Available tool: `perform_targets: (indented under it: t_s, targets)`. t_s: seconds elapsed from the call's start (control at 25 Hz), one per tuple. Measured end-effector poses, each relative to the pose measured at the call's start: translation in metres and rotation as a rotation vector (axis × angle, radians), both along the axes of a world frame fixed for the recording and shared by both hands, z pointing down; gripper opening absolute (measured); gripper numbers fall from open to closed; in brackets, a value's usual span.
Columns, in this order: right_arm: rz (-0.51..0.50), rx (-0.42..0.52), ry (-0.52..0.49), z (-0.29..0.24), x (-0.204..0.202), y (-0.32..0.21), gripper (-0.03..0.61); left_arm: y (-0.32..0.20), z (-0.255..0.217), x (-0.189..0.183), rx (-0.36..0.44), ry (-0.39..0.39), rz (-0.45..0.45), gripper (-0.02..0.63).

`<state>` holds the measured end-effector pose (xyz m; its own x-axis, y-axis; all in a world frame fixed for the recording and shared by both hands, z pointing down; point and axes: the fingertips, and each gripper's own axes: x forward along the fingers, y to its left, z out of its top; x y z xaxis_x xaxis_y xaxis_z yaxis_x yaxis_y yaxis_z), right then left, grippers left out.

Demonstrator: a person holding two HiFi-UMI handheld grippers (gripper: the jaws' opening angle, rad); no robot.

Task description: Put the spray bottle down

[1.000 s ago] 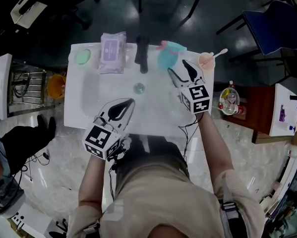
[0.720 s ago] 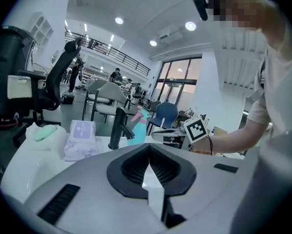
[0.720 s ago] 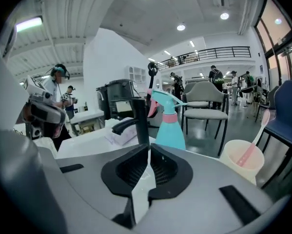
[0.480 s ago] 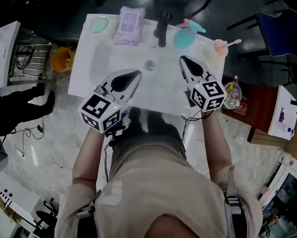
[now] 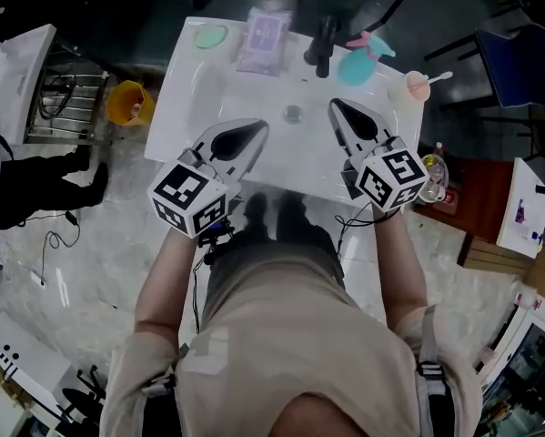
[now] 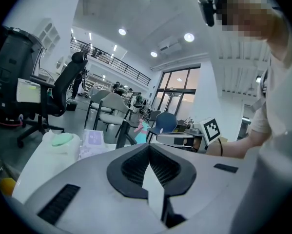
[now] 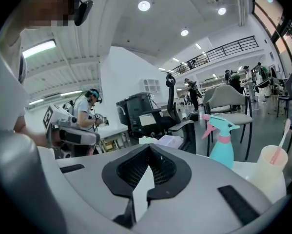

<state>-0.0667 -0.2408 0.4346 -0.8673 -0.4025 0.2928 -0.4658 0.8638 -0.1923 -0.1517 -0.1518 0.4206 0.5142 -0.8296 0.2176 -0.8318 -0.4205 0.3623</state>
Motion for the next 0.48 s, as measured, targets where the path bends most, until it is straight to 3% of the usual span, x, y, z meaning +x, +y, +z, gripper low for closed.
perform_targets:
  t_s: [0.24,0.48]
  targets:
    - [-0.072,0.002,-0.028,-0.016,-0.017,0.046,0.021,0.02,-0.01,0.001,0.034,0.024,0.021,0.011]
    - [-0.061,0.036,-0.04,-0.031,-0.011,0.077,0.021,0.038,-0.02,0.011,0.071,0.039,0.066,0.011]
